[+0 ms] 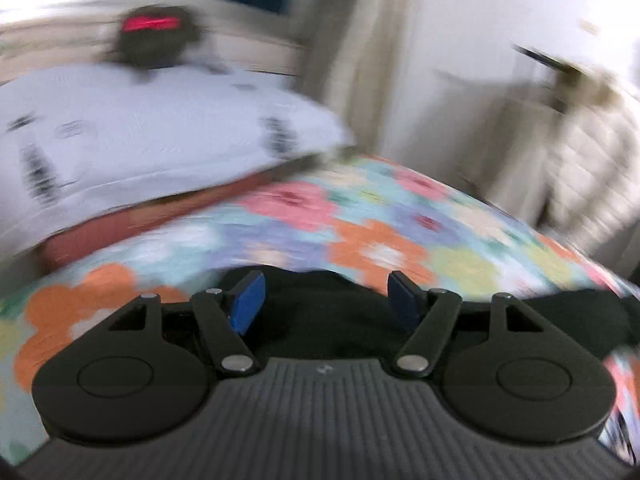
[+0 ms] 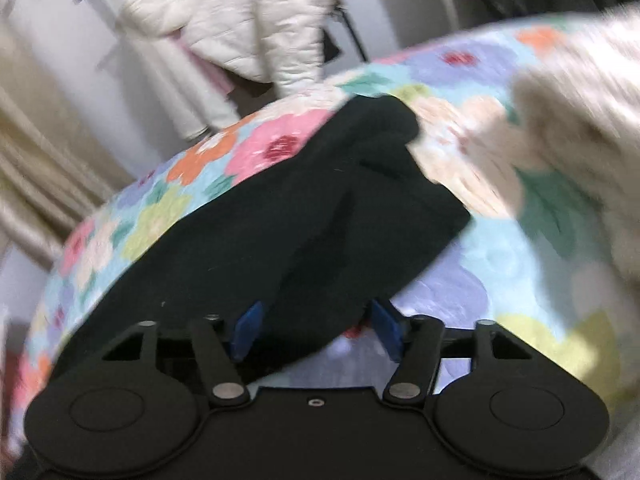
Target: Fold clothes
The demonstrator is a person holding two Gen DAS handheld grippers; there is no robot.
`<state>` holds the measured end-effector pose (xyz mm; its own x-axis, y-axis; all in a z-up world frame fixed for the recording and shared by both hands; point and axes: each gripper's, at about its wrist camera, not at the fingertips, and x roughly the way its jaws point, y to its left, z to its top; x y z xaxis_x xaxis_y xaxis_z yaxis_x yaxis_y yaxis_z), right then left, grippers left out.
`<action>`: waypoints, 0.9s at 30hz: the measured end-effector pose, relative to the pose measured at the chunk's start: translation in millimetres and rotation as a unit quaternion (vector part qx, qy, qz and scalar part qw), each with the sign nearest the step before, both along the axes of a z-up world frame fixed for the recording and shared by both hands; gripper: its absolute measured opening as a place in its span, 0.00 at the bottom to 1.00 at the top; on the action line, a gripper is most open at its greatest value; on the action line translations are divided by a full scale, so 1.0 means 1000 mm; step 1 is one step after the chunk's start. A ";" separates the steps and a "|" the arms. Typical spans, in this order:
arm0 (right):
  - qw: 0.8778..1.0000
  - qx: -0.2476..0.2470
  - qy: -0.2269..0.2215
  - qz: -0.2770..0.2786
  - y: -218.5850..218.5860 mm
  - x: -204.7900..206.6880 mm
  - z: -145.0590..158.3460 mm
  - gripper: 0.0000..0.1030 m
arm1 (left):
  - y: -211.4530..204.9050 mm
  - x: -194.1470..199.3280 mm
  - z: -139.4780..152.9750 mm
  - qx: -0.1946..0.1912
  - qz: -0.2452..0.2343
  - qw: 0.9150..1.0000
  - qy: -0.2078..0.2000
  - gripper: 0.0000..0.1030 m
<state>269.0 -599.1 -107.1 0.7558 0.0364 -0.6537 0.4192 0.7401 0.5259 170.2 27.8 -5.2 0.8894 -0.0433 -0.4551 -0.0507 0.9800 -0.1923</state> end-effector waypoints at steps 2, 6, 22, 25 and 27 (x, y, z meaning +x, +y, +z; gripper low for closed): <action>0.998 0.061 -0.014 -0.025 -0.013 -0.004 -0.015 0.76 | -0.031 0.002 -0.005 0.031 -0.069 0.997 0.011 0.66; 0.984 0.141 -0.077 -0.074 -0.026 0.002 -0.039 0.86 | -0.091 0.002 -0.024 0.086 -0.188 0.978 0.033 0.67; 0.985 -0.117 -0.128 -0.018 -0.063 0.009 0.102 0.08 | -0.136 0.007 -0.061 0.181 -0.268 0.941 0.097 0.70; 0.984 -0.166 -0.063 -0.011 -0.065 0.002 0.088 0.08 | -0.134 0.005 -0.062 0.174 -0.264 0.943 0.099 0.70; 0.983 -0.175 -0.061 -0.016 -0.063 -0.006 0.085 0.08 | -0.117 0.013 -0.055 0.114 -0.247 0.957 0.100 0.70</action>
